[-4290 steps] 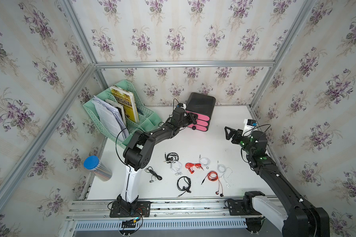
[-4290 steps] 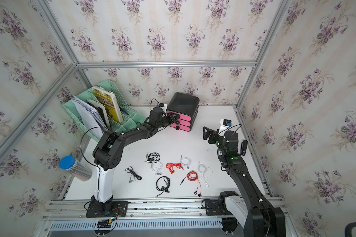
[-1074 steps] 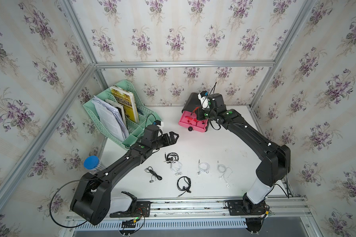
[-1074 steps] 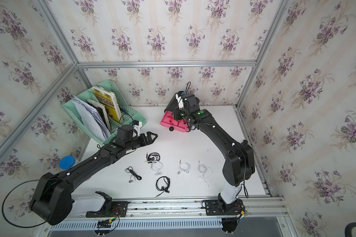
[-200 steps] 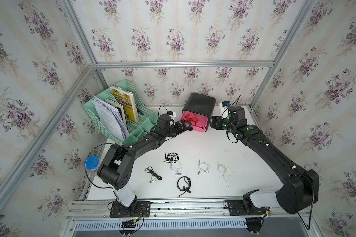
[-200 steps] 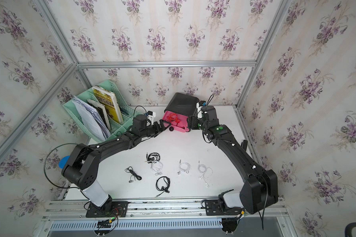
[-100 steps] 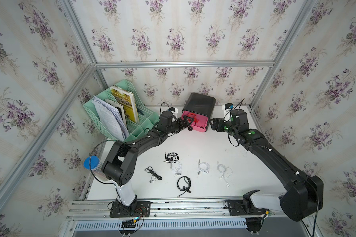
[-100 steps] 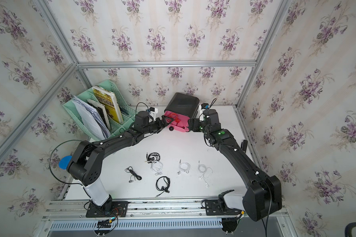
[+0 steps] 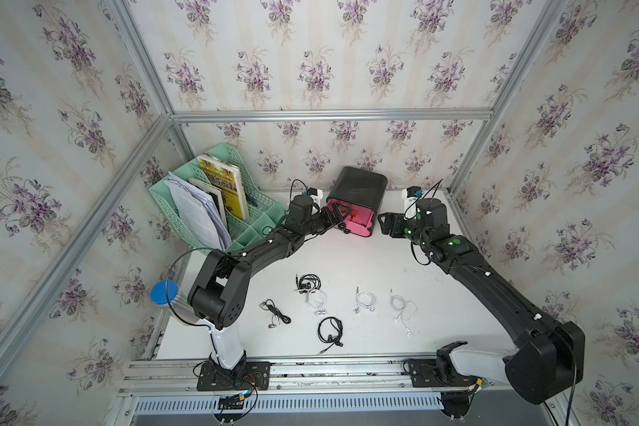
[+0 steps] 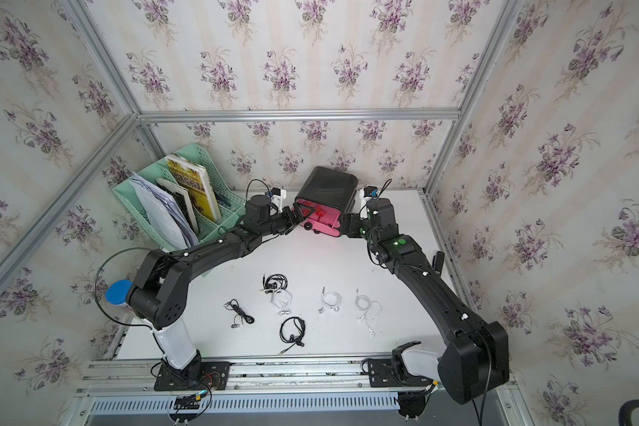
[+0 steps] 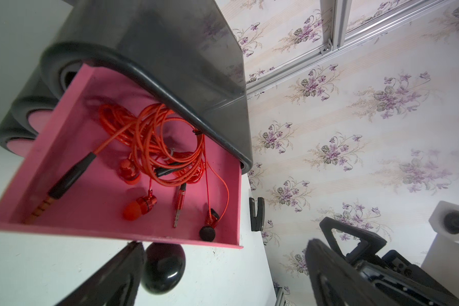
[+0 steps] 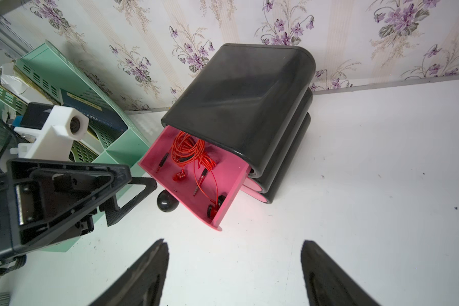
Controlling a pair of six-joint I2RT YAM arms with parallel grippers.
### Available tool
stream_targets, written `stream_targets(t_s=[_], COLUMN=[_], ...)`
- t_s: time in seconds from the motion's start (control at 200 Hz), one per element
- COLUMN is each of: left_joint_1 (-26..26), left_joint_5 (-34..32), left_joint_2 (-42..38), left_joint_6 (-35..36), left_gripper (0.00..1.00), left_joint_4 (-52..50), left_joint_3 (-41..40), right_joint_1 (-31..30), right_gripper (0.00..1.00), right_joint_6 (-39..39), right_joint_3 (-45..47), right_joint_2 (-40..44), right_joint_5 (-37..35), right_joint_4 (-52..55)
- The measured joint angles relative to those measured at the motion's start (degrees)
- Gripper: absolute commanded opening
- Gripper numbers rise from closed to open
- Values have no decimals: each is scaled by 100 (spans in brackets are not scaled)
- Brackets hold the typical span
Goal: Place the wired earphones into the drawer by color
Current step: Close the drawer in the storage box.
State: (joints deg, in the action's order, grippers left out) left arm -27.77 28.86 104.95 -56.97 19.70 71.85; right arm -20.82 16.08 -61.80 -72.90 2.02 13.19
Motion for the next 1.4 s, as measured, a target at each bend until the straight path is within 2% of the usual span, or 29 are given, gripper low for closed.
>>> stream_targets(t_s=[0.959, 1.259, 1.399], left_joint_1=[17, 24, 15], left_joint_5=[-131, -188, -275], left_joint_2=[1331, 1578, 1388], left_joint_6=[223, 219, 227], left_gripper=[99, 99, 99], left_joint_4=[-356, -341, -260], left_joint_3=[1753, 1989, 1714], right_joint_1=[20, 22, 24], right_gripper=[83, 83, 82], right_joint_6=[-20, -15, 2], right_joint_3=[136, 195, 227], right_joint_2=[267, 304, 321], right_joint_5=[-66, -68, -72], right_joint_4=[131, 140, 136])
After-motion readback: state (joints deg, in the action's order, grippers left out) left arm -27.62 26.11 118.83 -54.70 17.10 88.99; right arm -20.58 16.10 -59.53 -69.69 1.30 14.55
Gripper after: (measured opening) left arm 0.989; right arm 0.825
